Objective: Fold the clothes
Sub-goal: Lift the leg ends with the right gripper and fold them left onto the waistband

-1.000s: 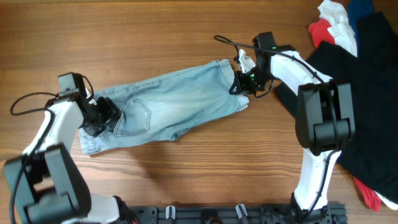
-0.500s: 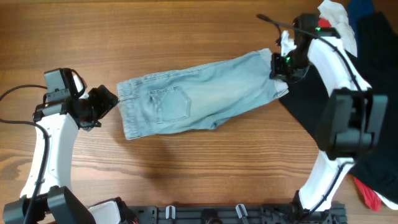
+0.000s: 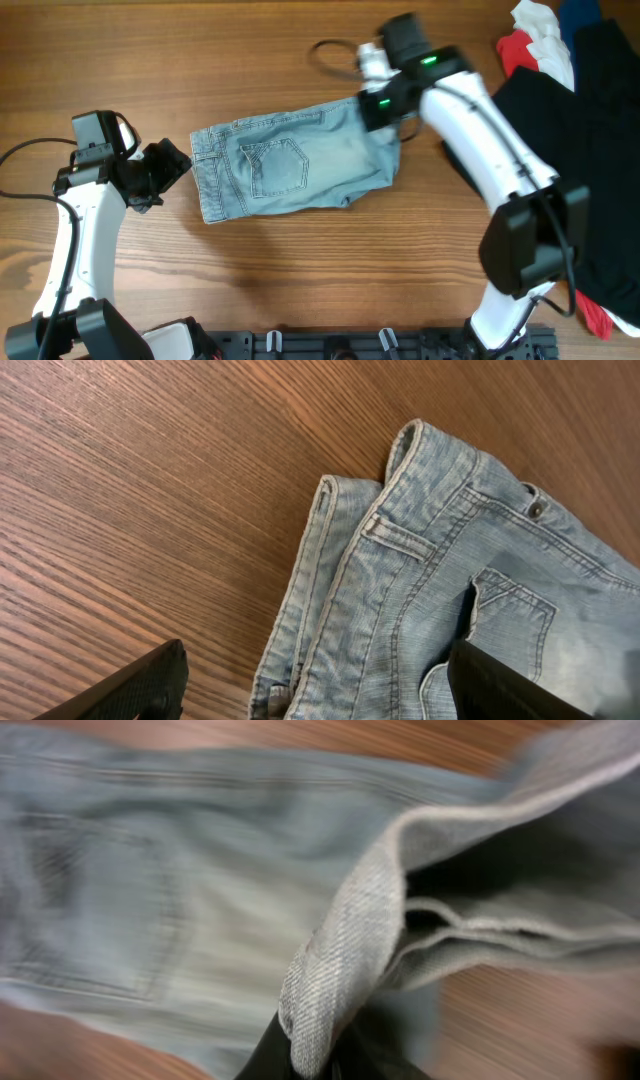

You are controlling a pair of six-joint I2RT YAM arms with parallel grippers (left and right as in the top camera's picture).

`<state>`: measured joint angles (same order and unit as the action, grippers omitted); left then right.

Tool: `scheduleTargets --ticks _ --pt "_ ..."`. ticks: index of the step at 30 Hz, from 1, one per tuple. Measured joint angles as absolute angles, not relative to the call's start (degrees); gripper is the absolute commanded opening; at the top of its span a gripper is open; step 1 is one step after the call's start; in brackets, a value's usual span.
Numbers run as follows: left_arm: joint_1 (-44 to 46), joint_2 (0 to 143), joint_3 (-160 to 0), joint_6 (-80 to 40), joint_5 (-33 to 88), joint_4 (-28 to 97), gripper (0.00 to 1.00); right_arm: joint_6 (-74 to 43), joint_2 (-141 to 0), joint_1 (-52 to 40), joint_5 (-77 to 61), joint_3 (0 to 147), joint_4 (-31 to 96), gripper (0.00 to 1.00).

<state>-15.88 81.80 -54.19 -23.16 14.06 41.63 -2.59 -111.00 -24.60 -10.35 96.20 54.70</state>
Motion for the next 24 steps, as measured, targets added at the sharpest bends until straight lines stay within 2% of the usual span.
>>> scheduleTargets --ticks 10,17,24 --pt "-15.9 84.9 -54.2 -23.2 11.4 41.8 0.83 -7.7 -111.0 -40.5 -10.4 96.2 43.4 0.04" --pt "-15.9 91.0 -54.2 -23.2 10.3 41.8 0.83 -8.2 -111.0 -45.7 -10.5 96.2 39.0 0.04" --pt "-15.9 95.0 -54.2 -23.2 10.3 41.8 0.83 -8.4 -111.4 -45.9 -11.9 96.2 38.0 0.04"
